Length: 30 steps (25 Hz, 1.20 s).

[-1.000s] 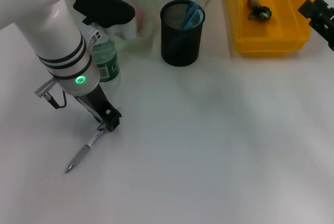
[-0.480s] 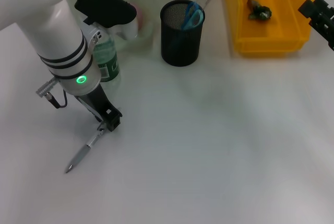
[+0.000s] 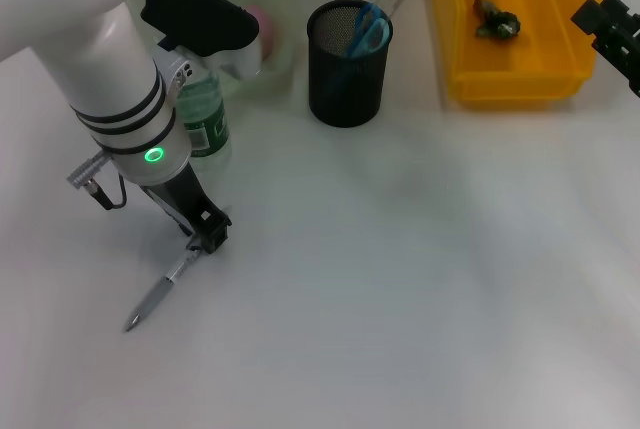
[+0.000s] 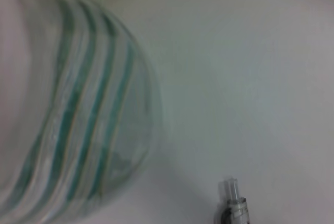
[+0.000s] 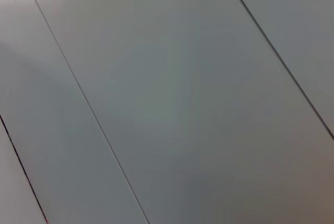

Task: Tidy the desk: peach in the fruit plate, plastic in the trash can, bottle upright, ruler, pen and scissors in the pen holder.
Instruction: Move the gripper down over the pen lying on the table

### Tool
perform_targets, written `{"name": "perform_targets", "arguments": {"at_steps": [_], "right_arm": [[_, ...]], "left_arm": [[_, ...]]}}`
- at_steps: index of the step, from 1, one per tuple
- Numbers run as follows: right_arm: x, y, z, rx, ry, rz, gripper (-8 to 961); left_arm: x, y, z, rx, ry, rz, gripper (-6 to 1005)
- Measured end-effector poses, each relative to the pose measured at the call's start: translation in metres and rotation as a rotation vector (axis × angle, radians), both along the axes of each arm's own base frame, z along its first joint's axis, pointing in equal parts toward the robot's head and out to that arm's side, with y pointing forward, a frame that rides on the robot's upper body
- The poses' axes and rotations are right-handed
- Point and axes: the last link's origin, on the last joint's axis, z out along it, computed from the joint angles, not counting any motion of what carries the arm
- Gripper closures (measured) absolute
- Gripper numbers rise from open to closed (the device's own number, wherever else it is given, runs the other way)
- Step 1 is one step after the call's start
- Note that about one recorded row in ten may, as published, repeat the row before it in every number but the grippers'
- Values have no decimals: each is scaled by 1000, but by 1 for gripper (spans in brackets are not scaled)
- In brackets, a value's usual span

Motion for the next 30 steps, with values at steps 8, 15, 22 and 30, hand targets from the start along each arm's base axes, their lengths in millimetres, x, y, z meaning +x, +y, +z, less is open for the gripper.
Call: {"name": "perform_targets", "arguments": {"at_steps": [8,15,22,30], "right_arm": [[0,0,0,0,0,1,301],[-1,1,0,0,-2,-1,301],[0,3,0,0,-5,-6,301],[1,4,0,5,-8,-17,301]], "left_arm": [[1,0,0,-2,1,-5,741],[3,1,-1,-6,-2,-9,771],[5,2,0,-7,-2,-15,823],[19,5,4,14,-29,-54,876]]}}
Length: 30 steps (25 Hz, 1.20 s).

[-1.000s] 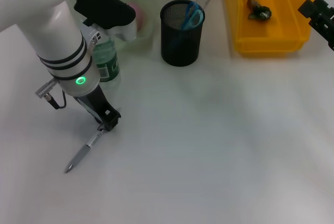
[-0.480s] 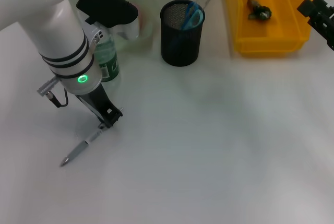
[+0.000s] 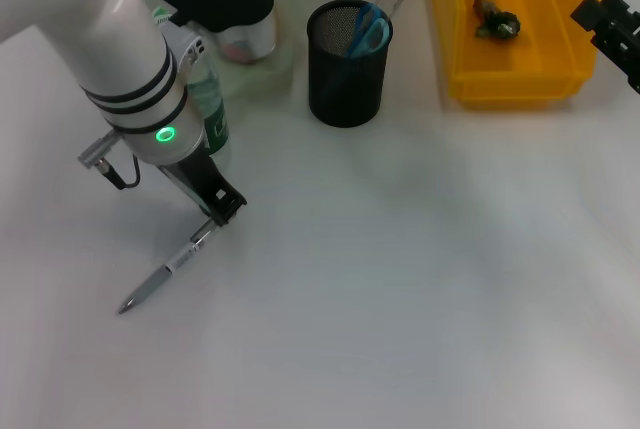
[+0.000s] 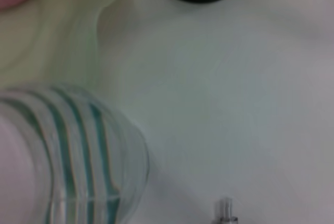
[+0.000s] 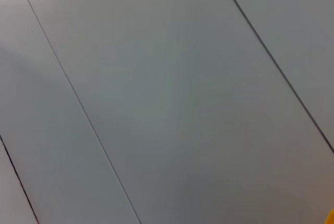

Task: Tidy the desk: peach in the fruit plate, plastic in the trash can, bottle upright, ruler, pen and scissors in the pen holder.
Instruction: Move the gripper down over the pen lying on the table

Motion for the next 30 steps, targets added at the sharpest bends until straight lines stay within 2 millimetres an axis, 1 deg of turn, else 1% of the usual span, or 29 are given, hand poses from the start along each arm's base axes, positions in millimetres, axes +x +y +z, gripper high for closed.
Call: {"name": "perform_targets", "arguments": {"at_steps": [7,13,20,23,29,30], "right_arm": [[0,0,1,3,1,-2,302],[0,1,1,2,1,0,302],[0,0,0,0,1,-1,302],[0,0,0,0,1,-1,302],[-1,1,0,1,0,2,302],[-1,1,0,1,0,2,302]], "left_arm": [[-3,-2,0,-9,11,4,871],[2,-1,1,-11,2,-4,866],[3,0,1,-15,5,1,726],[0,-1,-1,-19,12,10,666],[-8,0,-4,-24,30,36,456],[-8,0,-4,-23,28,35,454]]}}
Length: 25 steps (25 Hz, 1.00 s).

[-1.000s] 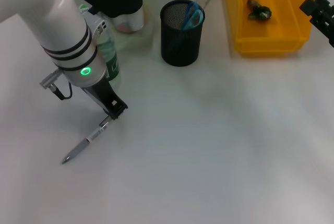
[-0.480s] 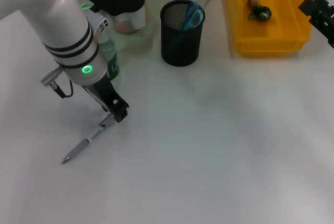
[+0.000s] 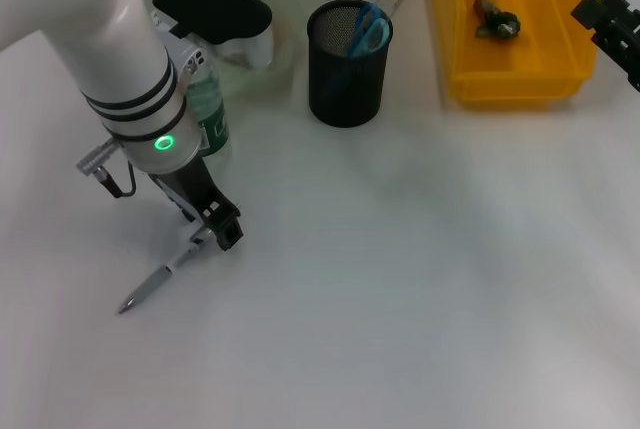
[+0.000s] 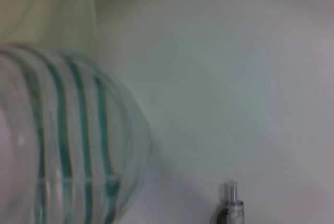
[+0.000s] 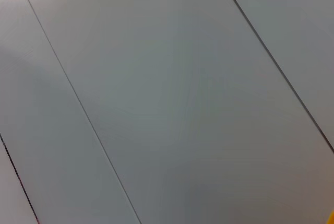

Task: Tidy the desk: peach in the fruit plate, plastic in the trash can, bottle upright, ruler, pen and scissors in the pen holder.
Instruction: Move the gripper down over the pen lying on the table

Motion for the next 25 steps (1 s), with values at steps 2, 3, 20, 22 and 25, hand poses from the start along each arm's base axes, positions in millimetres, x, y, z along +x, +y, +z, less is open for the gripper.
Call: {"name": "perform_targets", "arguments": {"at_steps": [2,3,20,22,25], "right_arm": [[0,0,0,-1,0,1,302],[0,0,0,-1,-1,1,302],[0,0,-1,-3,-1,0,301],[0,0,-1,-3,-1,0,301],[0,0,-1,-3,-1,0,301]], "left_arm": [[0,0,0,1,-2,-2,449],[0,0,0,1,-2,-3,447],[-5,0,-1,0,14,2,453],[-5,0,-1,0,14,3,454],[-5,1,-1,0,14,2,454]]}}
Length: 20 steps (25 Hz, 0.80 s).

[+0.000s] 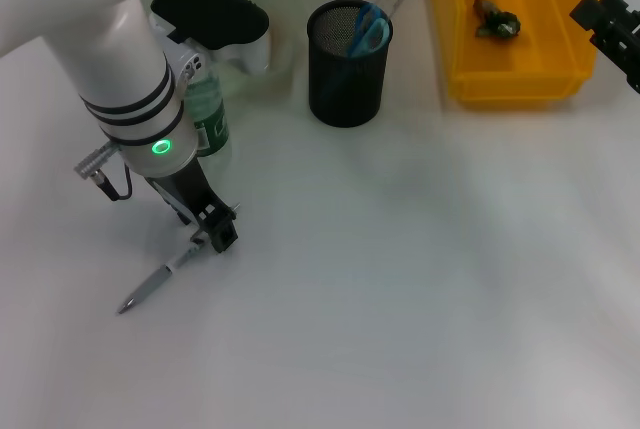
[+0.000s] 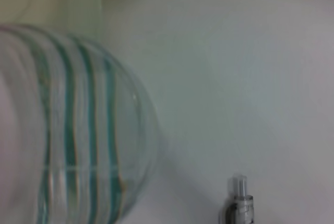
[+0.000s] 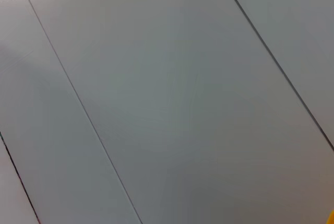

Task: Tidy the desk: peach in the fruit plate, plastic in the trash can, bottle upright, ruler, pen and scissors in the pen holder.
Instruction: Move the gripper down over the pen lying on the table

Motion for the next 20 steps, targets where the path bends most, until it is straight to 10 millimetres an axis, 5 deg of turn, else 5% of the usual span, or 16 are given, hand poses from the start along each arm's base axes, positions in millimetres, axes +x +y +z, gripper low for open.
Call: {"name": "perform_targets", "arguments": {"at_steps": [20], "right_arm": [[-3,3,0,0,-1,9,302]], "left_arm": [[-3,0,-1,-8,4,0,466]]}}
